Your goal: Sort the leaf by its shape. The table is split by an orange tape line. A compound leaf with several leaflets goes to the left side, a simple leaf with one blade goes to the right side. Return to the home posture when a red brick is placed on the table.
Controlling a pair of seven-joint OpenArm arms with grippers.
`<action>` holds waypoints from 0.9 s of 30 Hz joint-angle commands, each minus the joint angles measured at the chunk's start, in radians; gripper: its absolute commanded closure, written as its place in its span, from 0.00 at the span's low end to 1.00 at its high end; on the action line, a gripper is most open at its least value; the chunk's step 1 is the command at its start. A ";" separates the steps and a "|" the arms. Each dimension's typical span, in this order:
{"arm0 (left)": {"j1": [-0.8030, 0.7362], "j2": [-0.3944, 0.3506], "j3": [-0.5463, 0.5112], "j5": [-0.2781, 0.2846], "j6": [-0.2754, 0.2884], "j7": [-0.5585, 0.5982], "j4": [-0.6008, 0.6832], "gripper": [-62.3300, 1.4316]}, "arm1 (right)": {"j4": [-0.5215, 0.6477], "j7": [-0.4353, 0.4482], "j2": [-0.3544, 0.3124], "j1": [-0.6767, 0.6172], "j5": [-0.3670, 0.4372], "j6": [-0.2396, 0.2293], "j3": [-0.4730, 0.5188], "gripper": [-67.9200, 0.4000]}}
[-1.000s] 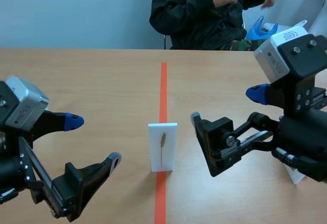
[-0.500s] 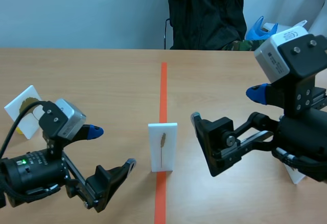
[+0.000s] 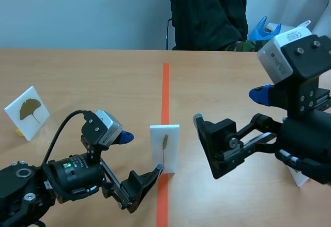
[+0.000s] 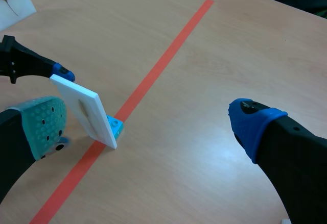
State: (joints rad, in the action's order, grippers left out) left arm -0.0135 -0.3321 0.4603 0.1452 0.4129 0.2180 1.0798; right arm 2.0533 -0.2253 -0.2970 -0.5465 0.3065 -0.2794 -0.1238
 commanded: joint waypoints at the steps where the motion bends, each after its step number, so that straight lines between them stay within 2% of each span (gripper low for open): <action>1: 0.026 0.019 0.016 0.006 0.001 0.026 -0.008 0.00 | 0.005 0.014 -0.015 0.012 0.010 0.003 0.012 0.00; 6: 0.071 0.044 0.061 -0.002 0.001 0.056 -0.071 0.00 | 0.005 0.014 -0.015 0.012 0.010 0.003 0.012 0.00; 13: 0.092 0.058 0.100 -0.002 0.001 0.076 -0.079 0.00 | 0.005 0.014 -0.013 0.012 0.010 0.003 0.012 0.00; 21: 0.097 0.086 0.116 -0.020 -0.007 0.078 -0.079 0.21 | 0.005 0.014 -0.013 0.012 0.010 0.003 0.012 0.00; 27: 0.097 0.094 0.123 -0.024 -0.047 0.078 -0.079 0.43 | 0.005 0.014 -0.013 0.012 0.010 0.003 0.012 0.00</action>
State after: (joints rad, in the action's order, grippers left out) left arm 0.0673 -0.2459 0.5842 0.1158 0.3676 0.2752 0.9749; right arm 2.0533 -0.2253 -0.2970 -0.5465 0.3065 -0.2794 -0.1238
